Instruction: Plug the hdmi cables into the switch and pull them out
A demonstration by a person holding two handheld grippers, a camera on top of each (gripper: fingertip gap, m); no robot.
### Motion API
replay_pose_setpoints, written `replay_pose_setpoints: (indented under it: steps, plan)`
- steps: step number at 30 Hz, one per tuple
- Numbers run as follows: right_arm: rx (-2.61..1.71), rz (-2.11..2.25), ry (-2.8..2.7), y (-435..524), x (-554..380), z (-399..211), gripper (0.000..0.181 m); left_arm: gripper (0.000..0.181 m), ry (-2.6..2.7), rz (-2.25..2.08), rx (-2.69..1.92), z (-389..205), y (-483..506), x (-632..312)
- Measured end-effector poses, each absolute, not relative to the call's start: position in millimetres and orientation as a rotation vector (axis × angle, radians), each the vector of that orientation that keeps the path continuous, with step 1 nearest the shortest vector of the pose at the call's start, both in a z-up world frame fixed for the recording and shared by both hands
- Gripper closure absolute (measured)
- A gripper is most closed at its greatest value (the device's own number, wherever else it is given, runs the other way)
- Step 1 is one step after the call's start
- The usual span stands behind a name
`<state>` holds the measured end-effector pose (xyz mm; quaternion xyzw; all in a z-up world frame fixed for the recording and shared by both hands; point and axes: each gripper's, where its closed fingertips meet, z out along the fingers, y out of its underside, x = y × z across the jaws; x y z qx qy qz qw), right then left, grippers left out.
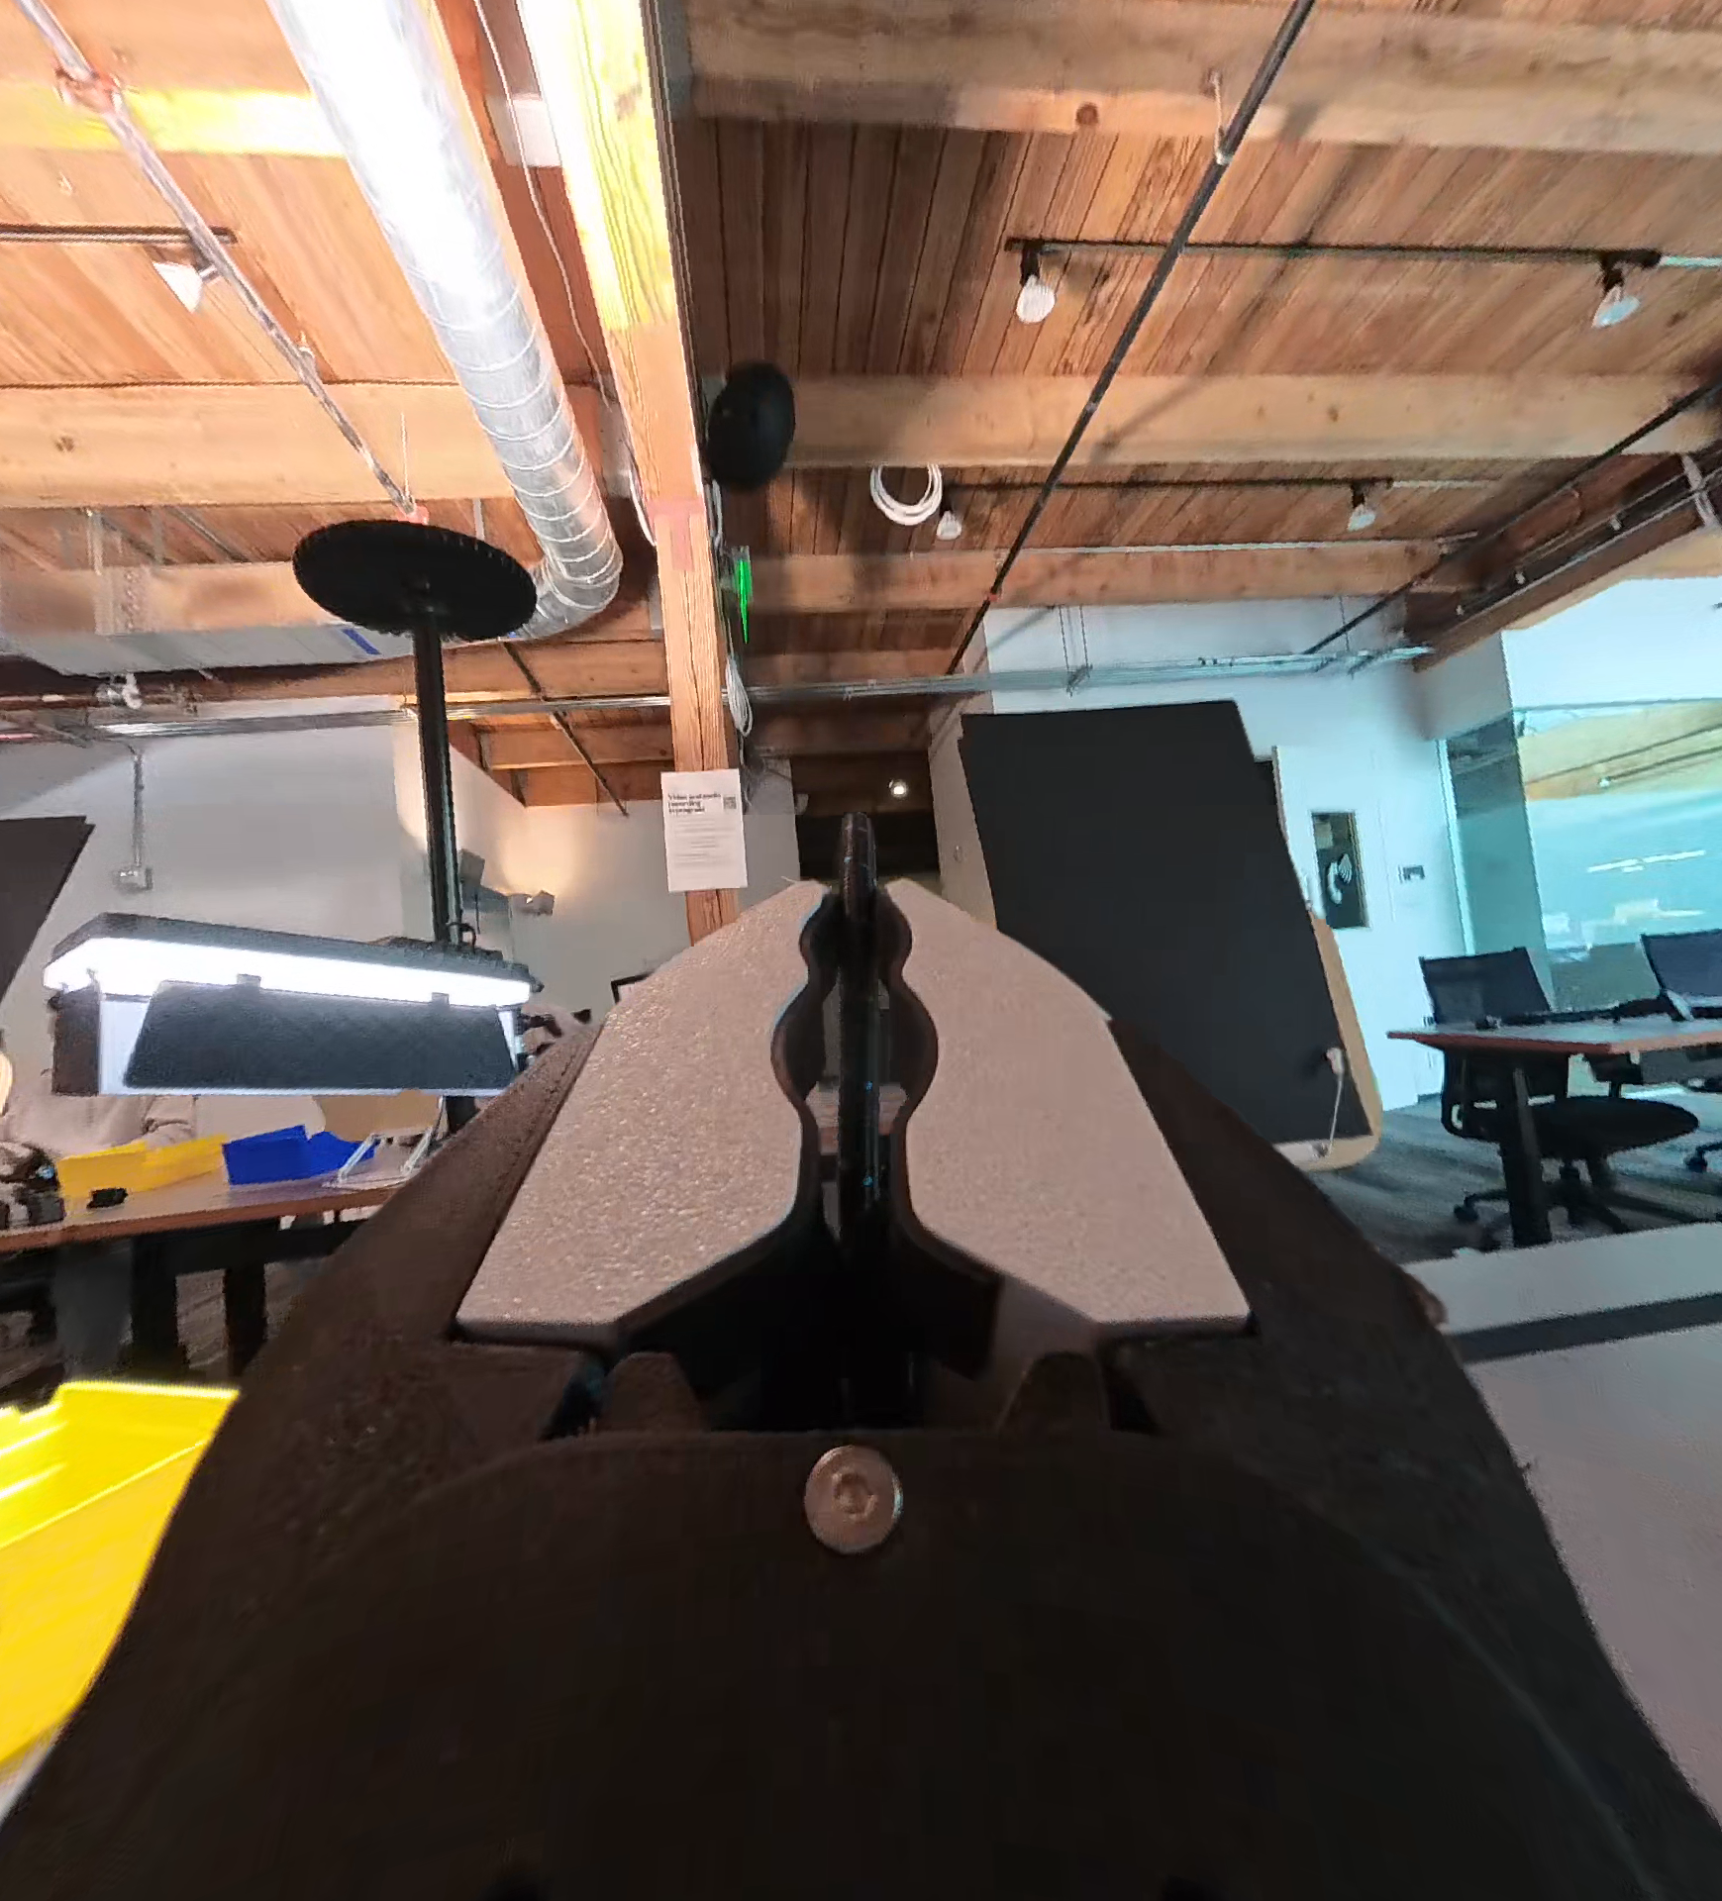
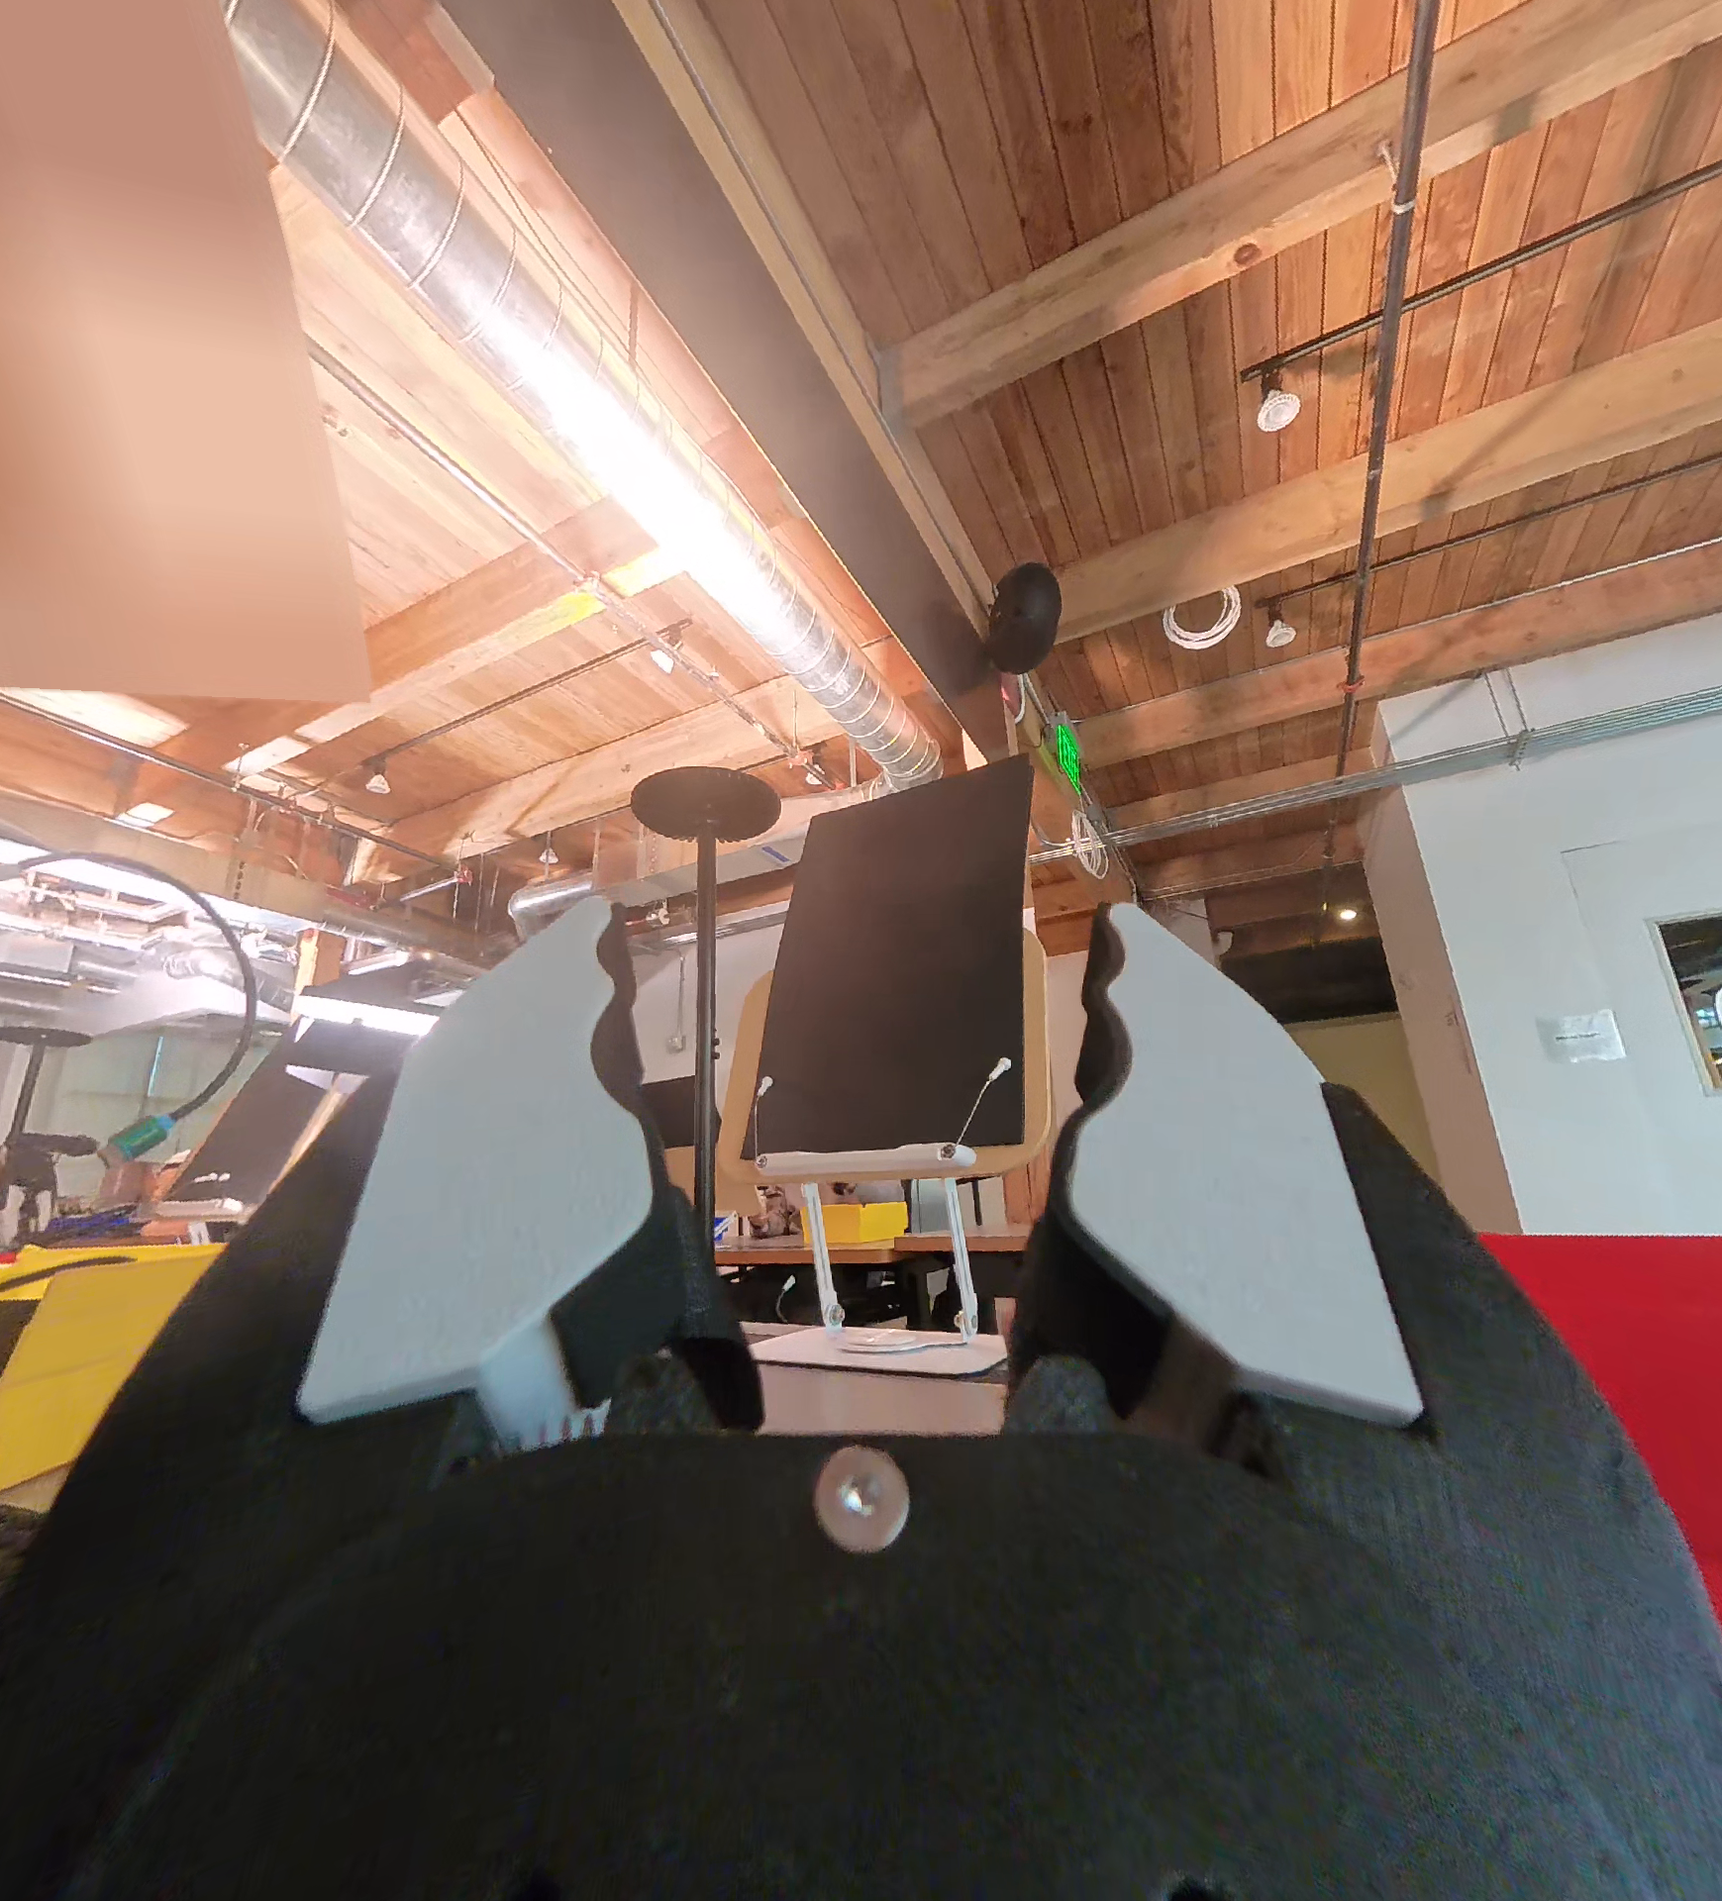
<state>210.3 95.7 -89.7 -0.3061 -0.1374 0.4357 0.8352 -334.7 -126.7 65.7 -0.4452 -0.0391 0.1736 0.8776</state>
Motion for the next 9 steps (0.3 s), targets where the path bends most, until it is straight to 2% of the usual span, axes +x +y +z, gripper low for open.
replay_pose_setpoints:
  steps: [9]
  plan:
    - [-0.672, 0.829, -0.418, 87.1, 189.3, -92.4, 0.098, 0.175, 0.001, -0.028, -0.743, 90.2, -115.1, -264.6]
